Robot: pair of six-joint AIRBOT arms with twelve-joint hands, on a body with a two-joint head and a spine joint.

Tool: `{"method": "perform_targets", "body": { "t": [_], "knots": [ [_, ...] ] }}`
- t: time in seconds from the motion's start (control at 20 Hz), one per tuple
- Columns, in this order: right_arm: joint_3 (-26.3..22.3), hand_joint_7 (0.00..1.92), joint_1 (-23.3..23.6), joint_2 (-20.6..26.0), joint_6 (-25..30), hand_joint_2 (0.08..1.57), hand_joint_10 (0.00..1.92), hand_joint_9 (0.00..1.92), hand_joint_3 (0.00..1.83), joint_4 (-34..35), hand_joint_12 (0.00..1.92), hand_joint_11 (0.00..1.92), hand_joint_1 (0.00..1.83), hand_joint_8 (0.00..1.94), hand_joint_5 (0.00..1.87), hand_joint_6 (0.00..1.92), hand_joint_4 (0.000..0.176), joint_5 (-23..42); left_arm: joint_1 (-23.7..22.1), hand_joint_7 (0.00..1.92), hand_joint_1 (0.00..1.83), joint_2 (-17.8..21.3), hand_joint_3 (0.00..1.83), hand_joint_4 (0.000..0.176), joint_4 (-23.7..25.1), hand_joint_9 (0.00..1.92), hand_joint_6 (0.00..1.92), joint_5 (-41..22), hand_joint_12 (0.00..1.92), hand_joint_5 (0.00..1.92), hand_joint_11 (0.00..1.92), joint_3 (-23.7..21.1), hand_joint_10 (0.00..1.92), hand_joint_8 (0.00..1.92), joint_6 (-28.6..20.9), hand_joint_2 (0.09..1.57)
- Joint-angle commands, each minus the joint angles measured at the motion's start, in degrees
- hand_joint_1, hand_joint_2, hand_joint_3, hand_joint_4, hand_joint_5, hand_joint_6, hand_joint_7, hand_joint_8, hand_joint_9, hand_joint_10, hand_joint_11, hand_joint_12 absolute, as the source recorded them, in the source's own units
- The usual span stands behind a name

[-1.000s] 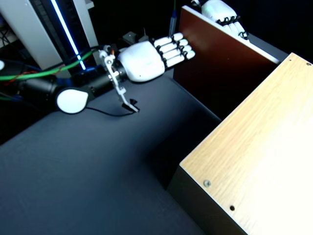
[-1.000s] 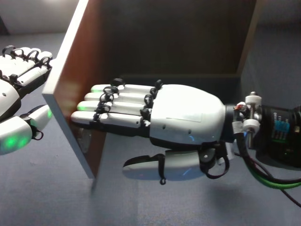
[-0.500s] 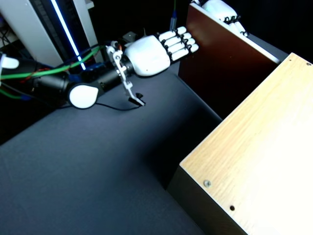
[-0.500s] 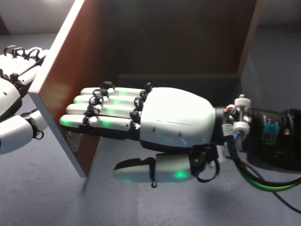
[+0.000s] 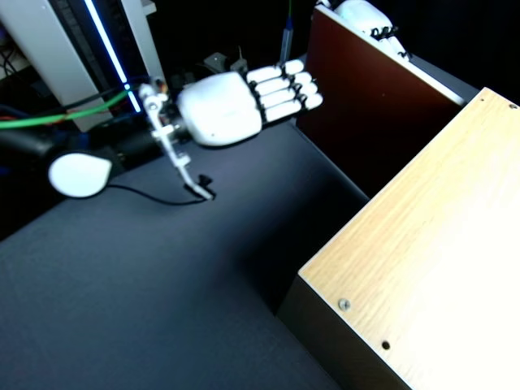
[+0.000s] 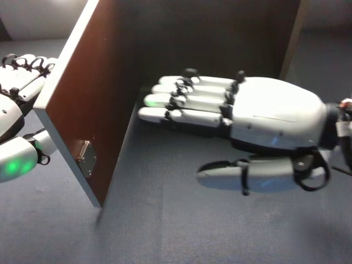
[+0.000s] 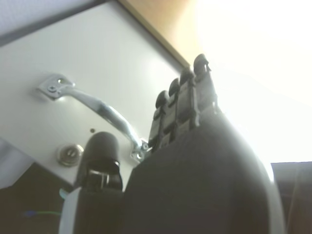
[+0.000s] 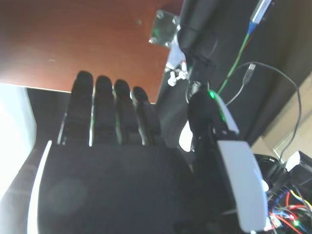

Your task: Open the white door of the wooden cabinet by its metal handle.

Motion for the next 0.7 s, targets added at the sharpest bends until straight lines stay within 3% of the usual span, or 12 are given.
{"method": "perform_targets", "body": {
  "t": [0.0, 0.15, 0.25, 0.4, 0.5, 0.55, 0.65],
  "knots": [
    [-0.23, 0.0, -0.26, 1.16, 0.16, 1.49, 0.0, 0.0, 0.01, 3.54, 0.0, 0.0, 0.05, 0.0, 0.02, 0.0, 0.0, 6.95, -0.05, 0.05, 0.0, 0.39, 0.25, 0.0, -0.33, 0.06, 0.02, -7.69, 0.06, 0.07, 0.1, -0.09, 0.02, 0.01, -0.06, 1.56],
    [-0.05, 0.0, -1.37, 4.26, -1.93, 1.47, 0.0, 0.0, 0.0, 7.63, 0.0, 0.0, 0.16, 0.0, 0.0, 0.0, 0.0, 7.55, 0.66, 0.01, 0.0, 0.87, 0.17, 0.0, -0.61, 0.0, 0.0, -8.84, 0.04, 0.06, 0.0, -0.4, 0.0, 0.0, -0.55, 1.57],
    [-0.1, 0.0, -3.04, 7.99, -3.15, 1.46, 0.0, 0.0, 0.0, 11.79, 0.0, 0.0, 0.01, 0.0, 0.0, 0.0, 0.0, 9.54, 1.32, 0.01, 0.0, 1.02, 0.11, 0.0, -0.96, 0.0, 0.0, -10.66, 0.05, 0.05, 0.0, -0.46, 0.0, 0.0, -1.21, 1.57],
    [-0.49, 0.0, -7.88, 11.43, -3.37, 1.48, 0.0, 0.0, 0.0, 20.03, 0.0, 0.0, 0.04, 0.0, 0.05, 0.01, 0.0, 15.55, 1.56, 0.02, 0.0, 1.16, 0.09, 0.0, -1.09, 0.0, 0.0, -12.39, 0.13, 0.06, 0.0, -0.81, 0.0, 0.0, -1.53, 1.57],
    [-1.12, 0.0, -10.63, 13.04, -4.49, 1.51, 0.0, 0.0, 0.01, 24.22, 0.0, 0.0, 0.06, 0.0, 0.02, 0.0, 0.0, 18.56, 1.97, 0.0, 0.0, 1.48, 0.03, 0.0, -1.09, 0.0, 0.0, -13.53, 0.02, 0.04, 0.0, -1.25, 0.0, 0.0, -1.74, 1.52],
    [-1.82, 0.0, -11.83, 14.1, -5.74, 1.46, 0.0, 0.0, 0.0, 26.49, 0.0, 0.0, 0.01, 0.0, 0.0, 0.0, 0.0, 20.24, 2.35, 0.0, 0.0, 1.75, 0.03, 0.0, -1.09, 0.0, 0.0, -14.57, 0.0, 0.03, 0.0, -1.55, 0.0, 0.0, -1.86, 1.54],
    [-3.06, 0.0, -13.77, 15.82, -7.57, 1.5, 0.0, 0.0, 0.01, 29.46, 0.0, 0.0, 0.0, 0.0, 0.0, 0.0, 0.0, 22.76, 2.87, 0.0, 0.0, 2.16, 0.04, 0.0, -1.11, 0.0, 0.0, -16.36, 0.0, 0.03, 0.0, -1.99, 0.0, 0.0, -2.11, 1.56]
  ]
}}
